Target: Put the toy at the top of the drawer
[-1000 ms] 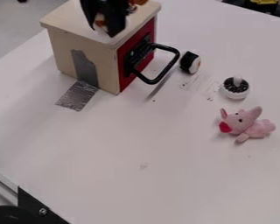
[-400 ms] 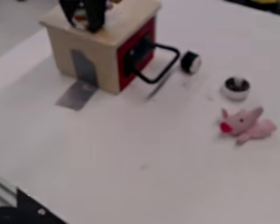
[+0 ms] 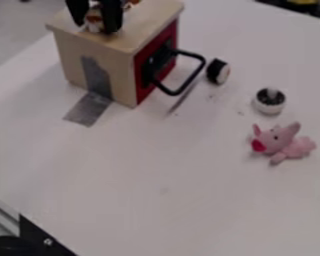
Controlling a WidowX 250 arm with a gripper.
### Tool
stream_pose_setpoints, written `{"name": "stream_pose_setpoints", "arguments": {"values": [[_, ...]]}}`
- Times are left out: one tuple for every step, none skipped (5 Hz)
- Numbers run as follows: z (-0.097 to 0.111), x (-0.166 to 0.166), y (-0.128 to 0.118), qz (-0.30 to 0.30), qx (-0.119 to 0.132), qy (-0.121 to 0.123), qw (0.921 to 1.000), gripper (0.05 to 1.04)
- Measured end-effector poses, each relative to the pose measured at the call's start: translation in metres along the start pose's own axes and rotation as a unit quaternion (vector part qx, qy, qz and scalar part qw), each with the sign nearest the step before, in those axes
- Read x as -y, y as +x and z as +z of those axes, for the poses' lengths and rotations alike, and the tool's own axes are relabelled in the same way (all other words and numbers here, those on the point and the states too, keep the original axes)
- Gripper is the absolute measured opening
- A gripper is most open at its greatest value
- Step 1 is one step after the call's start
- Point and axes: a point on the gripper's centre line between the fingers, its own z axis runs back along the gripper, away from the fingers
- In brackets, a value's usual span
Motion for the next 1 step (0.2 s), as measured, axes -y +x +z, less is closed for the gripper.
{"name": "stream_pose_setpoints", "arguments": {"values": [[0.0373, 0.0123, -0.0077, -0.020, 0.022, 0.003, 0.9995, 1.000]]}}
